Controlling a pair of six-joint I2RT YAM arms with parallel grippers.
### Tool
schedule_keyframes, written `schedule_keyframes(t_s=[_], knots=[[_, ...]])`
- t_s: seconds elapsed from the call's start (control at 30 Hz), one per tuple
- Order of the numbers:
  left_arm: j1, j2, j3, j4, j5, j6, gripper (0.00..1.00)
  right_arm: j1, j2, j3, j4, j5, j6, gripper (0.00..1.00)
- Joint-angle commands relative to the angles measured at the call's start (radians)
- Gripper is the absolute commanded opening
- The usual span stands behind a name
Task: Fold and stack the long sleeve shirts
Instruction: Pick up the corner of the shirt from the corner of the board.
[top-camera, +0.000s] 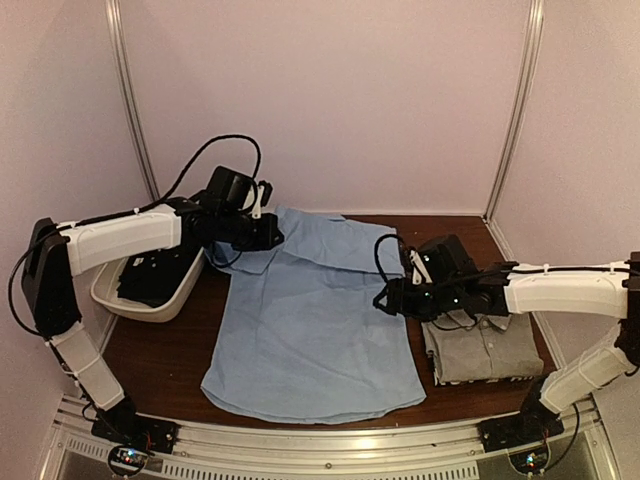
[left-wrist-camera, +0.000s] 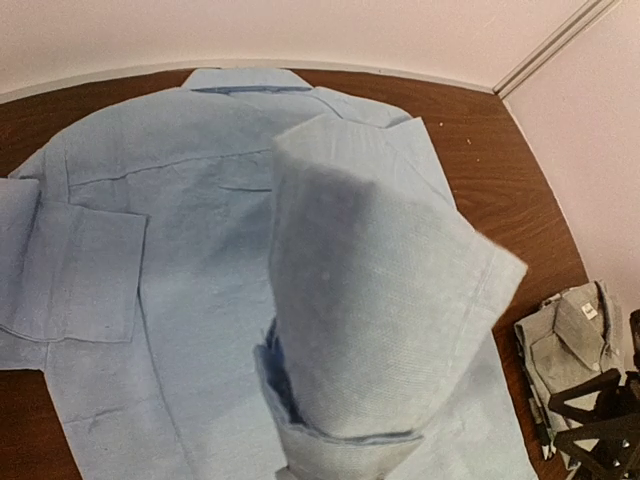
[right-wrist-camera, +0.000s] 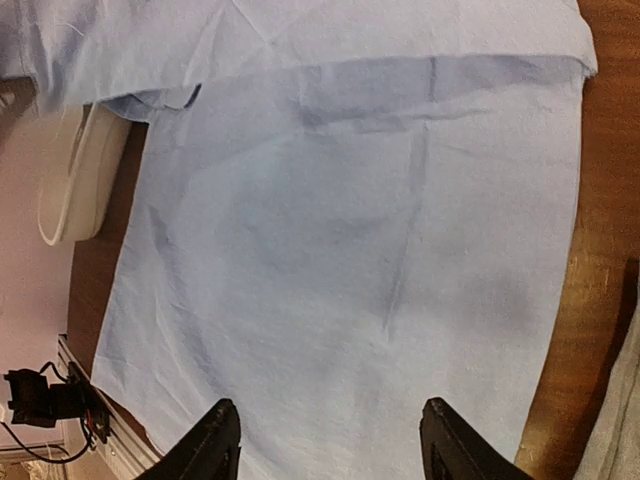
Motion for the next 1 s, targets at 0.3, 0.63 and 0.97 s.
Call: schedule_keyframes(t_s=[0.3, 0.63, 0.97], knots=[[0.048, -0.034, 0.058, 0.003, 0.071, 0.049, 0.0, 0.276, -0.171, -0.208, -0.301, 0.16, 0.217, 0.53], [0.053, -0.03, 0.069, 0.001, 0.081, 0.051, 0.0, 0.389, -0.25, -0.32, -0.373, 0.196, 0.4, 0.47], [0.053, -0.015, 0.094, 0.0, 0.09, 0.051, 0.0, 0.406, -0.25, -0.365, -0.34, 0.225, 0.444, 0.37]])
